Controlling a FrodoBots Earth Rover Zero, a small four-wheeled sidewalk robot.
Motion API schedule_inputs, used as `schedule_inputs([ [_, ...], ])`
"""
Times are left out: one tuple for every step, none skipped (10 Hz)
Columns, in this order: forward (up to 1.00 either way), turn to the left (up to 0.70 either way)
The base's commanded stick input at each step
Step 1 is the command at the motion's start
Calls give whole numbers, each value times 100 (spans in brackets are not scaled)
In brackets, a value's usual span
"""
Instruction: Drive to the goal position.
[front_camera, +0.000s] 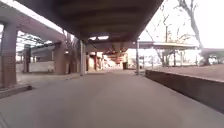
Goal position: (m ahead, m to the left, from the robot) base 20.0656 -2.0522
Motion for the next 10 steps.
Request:
schedule_inputs([
  [70,0],
  [70,0],
  [70,0],
  [70,0],
  [70,0],
  [70,0],
  [70,0],
  [70,0],
  [70,0],
  [70,0],
])
